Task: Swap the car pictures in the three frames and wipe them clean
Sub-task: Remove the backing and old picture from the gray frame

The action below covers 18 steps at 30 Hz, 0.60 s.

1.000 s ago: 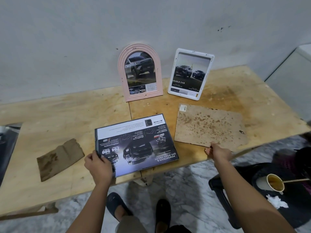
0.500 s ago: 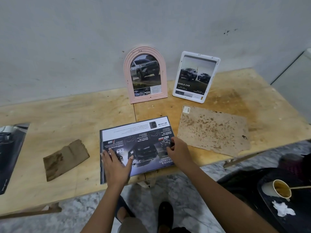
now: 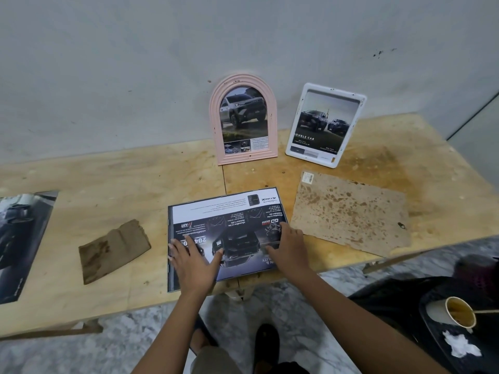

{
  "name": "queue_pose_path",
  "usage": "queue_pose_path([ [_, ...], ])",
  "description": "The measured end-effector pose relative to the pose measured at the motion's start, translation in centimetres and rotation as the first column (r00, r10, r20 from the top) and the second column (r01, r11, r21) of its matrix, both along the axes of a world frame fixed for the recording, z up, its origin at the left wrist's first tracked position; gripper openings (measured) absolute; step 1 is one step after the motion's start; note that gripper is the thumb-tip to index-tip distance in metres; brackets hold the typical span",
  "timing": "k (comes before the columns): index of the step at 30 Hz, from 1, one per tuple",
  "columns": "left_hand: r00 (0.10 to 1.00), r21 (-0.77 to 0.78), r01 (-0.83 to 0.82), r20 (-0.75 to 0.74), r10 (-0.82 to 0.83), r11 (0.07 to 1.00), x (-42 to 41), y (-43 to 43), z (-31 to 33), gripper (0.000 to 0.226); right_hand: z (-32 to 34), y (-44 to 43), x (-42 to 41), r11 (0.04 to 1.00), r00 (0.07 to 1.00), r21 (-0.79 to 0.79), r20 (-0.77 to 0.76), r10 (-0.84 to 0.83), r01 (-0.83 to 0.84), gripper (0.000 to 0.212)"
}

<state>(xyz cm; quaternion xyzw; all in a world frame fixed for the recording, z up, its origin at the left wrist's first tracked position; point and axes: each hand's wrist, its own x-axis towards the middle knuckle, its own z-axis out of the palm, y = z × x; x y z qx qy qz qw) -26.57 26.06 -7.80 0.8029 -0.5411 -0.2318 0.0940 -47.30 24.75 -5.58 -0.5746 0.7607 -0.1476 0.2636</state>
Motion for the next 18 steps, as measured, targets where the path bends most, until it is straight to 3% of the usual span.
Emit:
queue_pose_path([
  [18, 0.999, 0.068, 0.007, 0.036, -0.009, 0.998, -0.9, -0.6, 1.1, 0.092, -0.8, 0.5, 0.8, 0.995, 0.985, -0.010, -0.146, 0.095, -0.097, 0.045],
])
